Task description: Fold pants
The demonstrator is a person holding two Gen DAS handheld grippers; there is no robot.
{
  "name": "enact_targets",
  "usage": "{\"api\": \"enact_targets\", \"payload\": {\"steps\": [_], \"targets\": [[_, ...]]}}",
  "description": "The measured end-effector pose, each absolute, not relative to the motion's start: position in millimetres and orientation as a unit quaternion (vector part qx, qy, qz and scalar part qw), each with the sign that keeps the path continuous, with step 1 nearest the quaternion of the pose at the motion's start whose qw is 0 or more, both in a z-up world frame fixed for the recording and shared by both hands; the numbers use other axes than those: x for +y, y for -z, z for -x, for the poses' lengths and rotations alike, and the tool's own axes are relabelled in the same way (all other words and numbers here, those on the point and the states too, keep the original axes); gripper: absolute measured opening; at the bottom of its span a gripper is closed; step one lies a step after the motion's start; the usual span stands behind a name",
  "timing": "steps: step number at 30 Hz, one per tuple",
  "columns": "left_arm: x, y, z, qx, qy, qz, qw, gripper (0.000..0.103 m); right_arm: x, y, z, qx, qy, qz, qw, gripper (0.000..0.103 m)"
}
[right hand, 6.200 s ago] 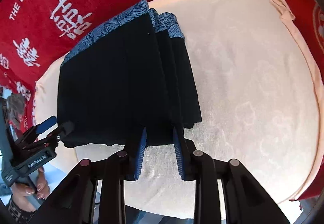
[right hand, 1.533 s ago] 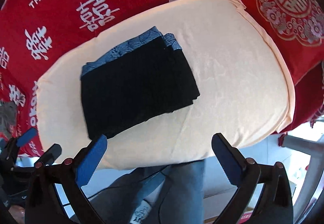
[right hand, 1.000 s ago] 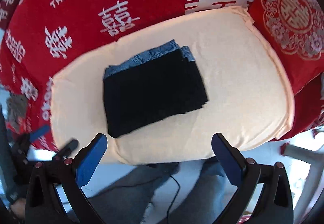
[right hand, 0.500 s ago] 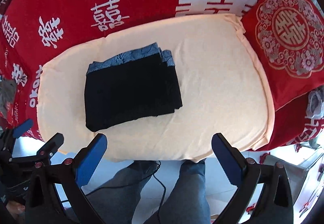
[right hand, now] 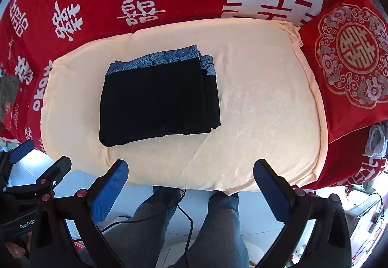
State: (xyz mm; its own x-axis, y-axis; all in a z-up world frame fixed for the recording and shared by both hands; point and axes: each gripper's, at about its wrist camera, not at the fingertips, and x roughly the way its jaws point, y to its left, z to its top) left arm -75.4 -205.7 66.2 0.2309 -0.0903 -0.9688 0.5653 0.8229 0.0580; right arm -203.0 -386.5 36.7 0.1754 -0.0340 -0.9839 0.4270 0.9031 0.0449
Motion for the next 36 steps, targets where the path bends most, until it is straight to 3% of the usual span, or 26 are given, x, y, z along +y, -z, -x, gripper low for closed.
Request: {"api": "enact_targets", "payload": {"steps": [36], "targets": [[-199.3, -72.7, 69.3, 0.572, 0.207, -0.202, 0.768, 0.102, -374.0, -42.7, 190.6, 0.619, 0.149, -0.139, 0.759, 0.103]]}}
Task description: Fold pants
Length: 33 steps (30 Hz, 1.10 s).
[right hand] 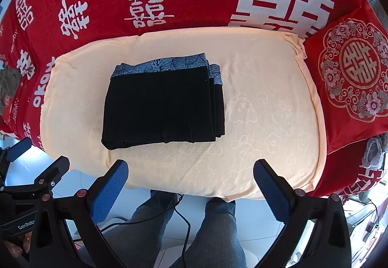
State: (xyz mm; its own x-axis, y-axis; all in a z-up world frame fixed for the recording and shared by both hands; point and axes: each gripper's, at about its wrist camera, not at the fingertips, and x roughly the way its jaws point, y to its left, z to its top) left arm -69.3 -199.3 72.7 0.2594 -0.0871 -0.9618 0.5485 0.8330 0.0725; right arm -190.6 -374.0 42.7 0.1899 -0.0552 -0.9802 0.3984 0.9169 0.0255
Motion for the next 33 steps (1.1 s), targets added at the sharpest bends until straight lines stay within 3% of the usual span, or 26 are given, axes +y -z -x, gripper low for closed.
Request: {"api": "enact_targets", "payload": {"steps": [33], "targets": [[-200.0, -63.9, 64.0, 0.579, 0.212, -0.206, 0.76, 0.102, -371.0, -35.7, 180.0, 0.627, 0.134, -0.122, 0.757, 0.103]]}}
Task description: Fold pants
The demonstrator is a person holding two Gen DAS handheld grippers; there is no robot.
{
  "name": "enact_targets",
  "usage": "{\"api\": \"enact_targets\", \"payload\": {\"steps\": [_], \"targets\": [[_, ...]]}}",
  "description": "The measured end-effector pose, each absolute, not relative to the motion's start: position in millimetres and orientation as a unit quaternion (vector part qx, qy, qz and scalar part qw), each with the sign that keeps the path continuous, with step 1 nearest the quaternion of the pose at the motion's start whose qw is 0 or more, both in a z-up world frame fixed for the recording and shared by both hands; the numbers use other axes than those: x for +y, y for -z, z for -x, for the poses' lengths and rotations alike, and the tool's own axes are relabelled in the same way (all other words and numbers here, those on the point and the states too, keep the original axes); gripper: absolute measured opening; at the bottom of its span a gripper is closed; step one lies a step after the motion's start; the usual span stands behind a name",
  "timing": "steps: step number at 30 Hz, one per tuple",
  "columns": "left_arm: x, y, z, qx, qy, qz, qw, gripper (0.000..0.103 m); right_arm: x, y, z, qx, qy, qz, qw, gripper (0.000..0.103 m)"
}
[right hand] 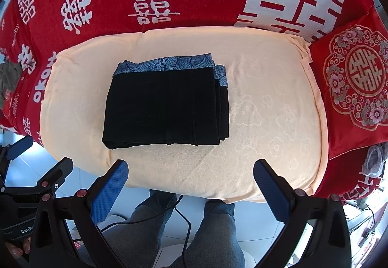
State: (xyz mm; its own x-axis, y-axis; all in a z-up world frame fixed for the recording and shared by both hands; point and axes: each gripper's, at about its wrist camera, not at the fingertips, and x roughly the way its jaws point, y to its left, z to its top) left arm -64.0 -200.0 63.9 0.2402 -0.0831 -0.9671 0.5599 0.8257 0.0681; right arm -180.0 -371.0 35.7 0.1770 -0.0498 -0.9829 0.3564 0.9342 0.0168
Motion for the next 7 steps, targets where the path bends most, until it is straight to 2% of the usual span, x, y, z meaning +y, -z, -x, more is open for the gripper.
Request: {"api": "enact_targets", "payload": {"steps": [7], "targets": [[-200.5, -65.3, 64.9, 0.576, 0.217, -0.2, 0.762, 0.102, -372.0, -35.1, 179.7, 0.628, 0.135, -0.124, 0.756, 0.103]]}}
